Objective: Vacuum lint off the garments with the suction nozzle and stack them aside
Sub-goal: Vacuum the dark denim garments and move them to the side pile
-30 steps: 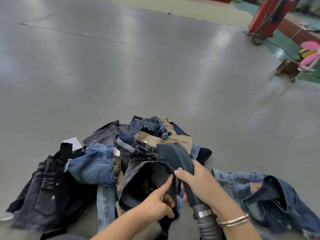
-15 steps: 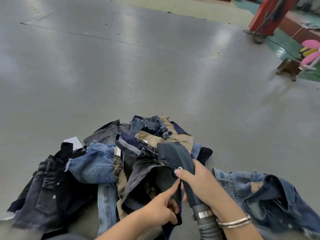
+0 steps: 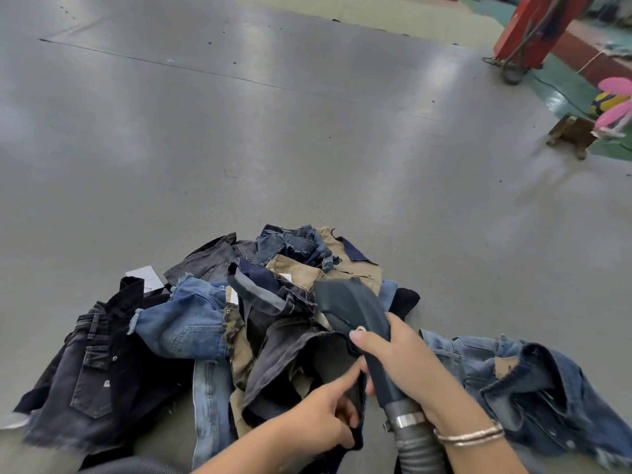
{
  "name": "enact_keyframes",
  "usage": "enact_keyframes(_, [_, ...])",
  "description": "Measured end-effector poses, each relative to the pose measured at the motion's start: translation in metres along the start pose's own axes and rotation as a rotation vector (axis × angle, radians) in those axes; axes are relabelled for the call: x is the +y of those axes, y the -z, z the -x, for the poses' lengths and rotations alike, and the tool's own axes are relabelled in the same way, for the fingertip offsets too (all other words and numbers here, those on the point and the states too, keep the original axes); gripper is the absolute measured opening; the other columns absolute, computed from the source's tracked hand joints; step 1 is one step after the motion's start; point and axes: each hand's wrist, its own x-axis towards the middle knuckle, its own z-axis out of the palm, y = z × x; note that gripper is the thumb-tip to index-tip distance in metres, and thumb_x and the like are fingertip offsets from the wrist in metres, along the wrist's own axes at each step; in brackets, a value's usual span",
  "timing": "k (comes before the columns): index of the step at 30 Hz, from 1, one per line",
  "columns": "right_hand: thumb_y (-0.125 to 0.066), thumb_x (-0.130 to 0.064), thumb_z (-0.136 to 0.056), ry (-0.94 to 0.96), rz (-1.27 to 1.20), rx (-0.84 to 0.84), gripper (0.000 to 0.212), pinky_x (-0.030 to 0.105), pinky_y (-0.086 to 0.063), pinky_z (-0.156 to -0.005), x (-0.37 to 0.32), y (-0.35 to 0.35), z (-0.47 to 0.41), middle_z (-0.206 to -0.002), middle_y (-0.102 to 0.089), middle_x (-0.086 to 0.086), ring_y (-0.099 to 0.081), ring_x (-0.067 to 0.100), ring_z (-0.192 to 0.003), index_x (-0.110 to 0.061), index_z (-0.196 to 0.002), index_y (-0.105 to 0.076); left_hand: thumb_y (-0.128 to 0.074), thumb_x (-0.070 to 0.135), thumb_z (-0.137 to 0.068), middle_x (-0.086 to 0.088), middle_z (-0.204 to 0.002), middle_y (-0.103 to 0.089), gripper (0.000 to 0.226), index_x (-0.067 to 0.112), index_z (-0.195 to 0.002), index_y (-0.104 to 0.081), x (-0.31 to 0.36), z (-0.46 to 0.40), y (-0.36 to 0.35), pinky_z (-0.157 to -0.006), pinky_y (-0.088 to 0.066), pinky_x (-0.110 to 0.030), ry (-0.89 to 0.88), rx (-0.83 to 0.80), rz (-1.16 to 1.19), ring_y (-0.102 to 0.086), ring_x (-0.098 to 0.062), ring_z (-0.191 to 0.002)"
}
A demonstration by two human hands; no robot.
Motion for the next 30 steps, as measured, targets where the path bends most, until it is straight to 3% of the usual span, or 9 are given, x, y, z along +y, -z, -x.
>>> enact_keyframes(4, [-0.064,-0.026,-0.087,0.018,-0.084,0.076,0.017,0.027,-0.047,-0.043,-0.004,0.011,0.011,-0.056,-0.061,0.005,-0.06,0.026,-0.045,-0.015,-0.098,-0.055,-0.058,-0.022,-0.074,0.003,-0.069,-0.053,0.099,0.032,-0.149,-0.023,0.013,-0.005,0.015,-0.06,-0.044,-0.015,-0.099,0.358,0.185,-0.048,-0.003,-0.055])
enact_keyframes(8, [-0.063,-0.028,-0.089,-0.064,0.002,0.013,0.018,0.023,-0.046,-0.043,0.005,0.018,0.033,-0.055,-0.062,0.001,-0.061,0.022,-0.046,-0.016,-0.099,-0.054,-0.063,-0.016,-0.077,0.003,-0.07,-0.058,0.103,0.038,-0.149,-0.013,0.024,-0.005,0.035,-0.059,-0.045,-0.015,-0.153,0.502,0.249,-0.05,-0.006,-0.06])
enact_keyframes(13, [-0.062,-0.034,-0.089,-0.129,0.139,-0.154,0.019,0.024,-0.047,-0.046,0.003,0.014,0.042,-0.067,-0.065,0.004,-0.063,0.02,-0.049,-0.026,-0.103,-0.051,-0.066,-0.008,-0.082,-0.025,-0.089,-0.065,0.114,0.043,-0.147,0.011,0.026,-0.006,0.036,-0.068,-0.05,-0.02,-0.142,0.52,0.243,-0.056,-0.015,-0.075])
enact_keyframes(18, [-0.061,-0.028,-0.089,-0.089,0.14,-0.026,0.018,0.023,-0.047,-0.044,-0.003,0.017,0.034,-0.072,-0.062,0.012,-0.061,0.02,-0.047,-0.016,-0.098,-0.051,-0.068,-0.012,-0.077,0.003,-0.07,-0.063,0.116,0.04,-0.149,0.006,0.022,-0.006,0.029,-0.064,-0.047,-0.017,-0.119,0.472,0.222,-0.053,-0.006,-0.062])
enact_keyframes(22, [-0.062,-0.028,-0.089,-0.085,0.063,-0.01,0.018,0.023,-0.048,-0.045,-0.003,0.027,0.036,-0.069,-0.061,0.011,-0.061,0.02,-0.047,-0.016,-0.098,-0.052,-0.068,-0.011,-0.077,0.007,-0.069,-0.063,0.116,0.039,-0.149,0.006,0.024,-0.005,0.032,-0.065,-0.048,-0.017,-0.114,0.497,0.222,-0.053,-0.005,-0.063])
enact_keyframes(27, [-0.061,-0.034,-0.088,-0.142,0.189,-0.123,0.02,0.023,-0.048,-0.046,0.001,0.02,0.039,-0.072,-0.064,0.009,-0.062,0.018,-0.047,-0.021,-0.098,-0.051,-0.068,-0.009,-0.078,0.01,-0.064,-0.063,0.114,0.038,-0.15,0.007,0.026,-0.004,0.033,-0.065,-0.047,-0.016,-0.102,0.455,0.149,-0.054,-0.003,-0.062])
enact_keyframes(30, [-0.06,-0.03,-0.09,-0.12,0.187,-0.053,0.019,0.02,-0.045,-0.042,-0.001,0.018,0.028,-0.072,-0.062,0.01,-0.061,0.016,-0.043,-0.017,-0.097,-0.05,-0.067,-0.01,-0.078,0.012,-0.064,-0.063,0.111,0.037,-0.15,0.004,0.02,-0.005,0.029,-0.063,-0.046,-0.016,-0.083,0.424,0.114,-0.053,-0.001,-0.058])
